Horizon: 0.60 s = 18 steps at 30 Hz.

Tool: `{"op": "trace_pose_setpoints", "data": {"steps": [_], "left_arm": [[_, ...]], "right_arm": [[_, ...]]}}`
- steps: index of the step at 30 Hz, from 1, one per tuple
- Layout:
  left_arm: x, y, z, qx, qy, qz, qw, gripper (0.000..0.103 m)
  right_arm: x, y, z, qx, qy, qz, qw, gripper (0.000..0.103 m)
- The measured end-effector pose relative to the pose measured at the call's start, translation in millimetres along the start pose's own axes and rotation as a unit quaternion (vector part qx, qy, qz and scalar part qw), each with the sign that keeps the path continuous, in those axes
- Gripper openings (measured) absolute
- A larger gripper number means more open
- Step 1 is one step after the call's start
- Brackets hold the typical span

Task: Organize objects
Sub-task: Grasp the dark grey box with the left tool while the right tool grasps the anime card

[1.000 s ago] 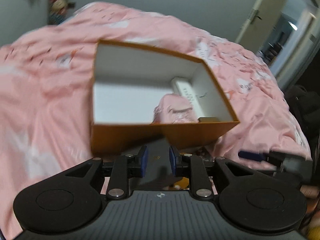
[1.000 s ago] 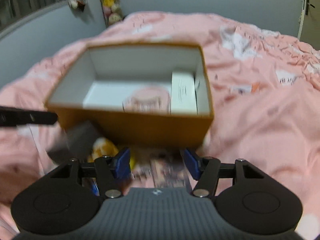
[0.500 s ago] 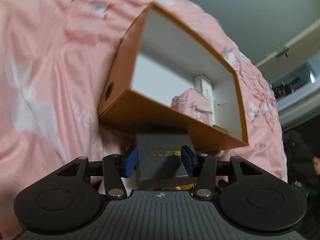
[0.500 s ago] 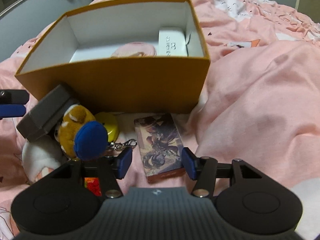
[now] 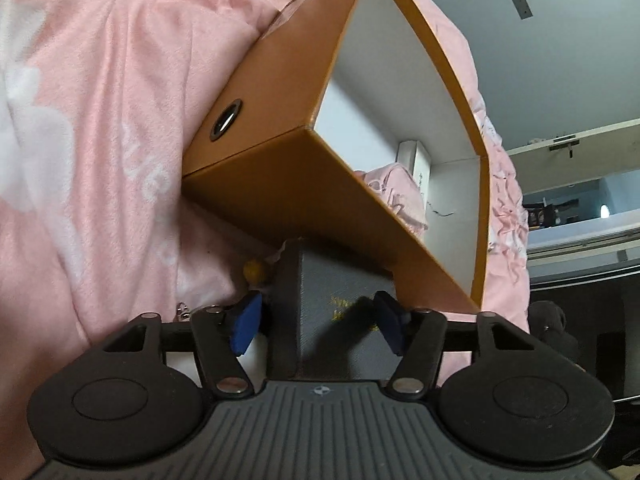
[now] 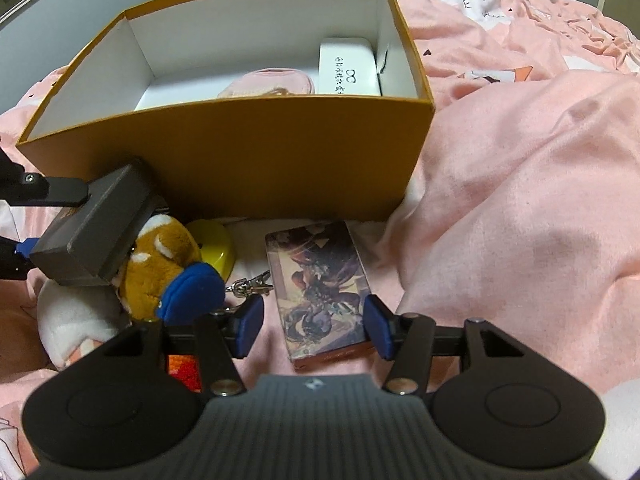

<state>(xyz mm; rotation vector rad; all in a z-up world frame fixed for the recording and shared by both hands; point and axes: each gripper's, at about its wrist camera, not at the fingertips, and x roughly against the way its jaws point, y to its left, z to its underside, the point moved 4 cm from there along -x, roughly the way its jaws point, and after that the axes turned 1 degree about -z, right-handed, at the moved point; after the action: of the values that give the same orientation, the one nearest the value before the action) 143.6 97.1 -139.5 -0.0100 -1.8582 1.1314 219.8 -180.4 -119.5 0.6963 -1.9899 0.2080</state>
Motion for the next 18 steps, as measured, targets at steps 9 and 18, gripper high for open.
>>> {"op": "trace_pose_setpoints", "data": {"steps": [9, 18], "left_arm": [[-11, 2, 2, 0.009, -0.001, 0.012, 0.9999, 0.075], [-7, -2, 3, 0.006, 0.004, 0.032, 0.9994, 0.059]], "right_arm": [[-8, -8, -17, 0.017, 0.028, -0.005, 0.999, 0.059], [-18, -7, -19, 0.025, 0.043, -0.009, 0.999, 0.060]]}}
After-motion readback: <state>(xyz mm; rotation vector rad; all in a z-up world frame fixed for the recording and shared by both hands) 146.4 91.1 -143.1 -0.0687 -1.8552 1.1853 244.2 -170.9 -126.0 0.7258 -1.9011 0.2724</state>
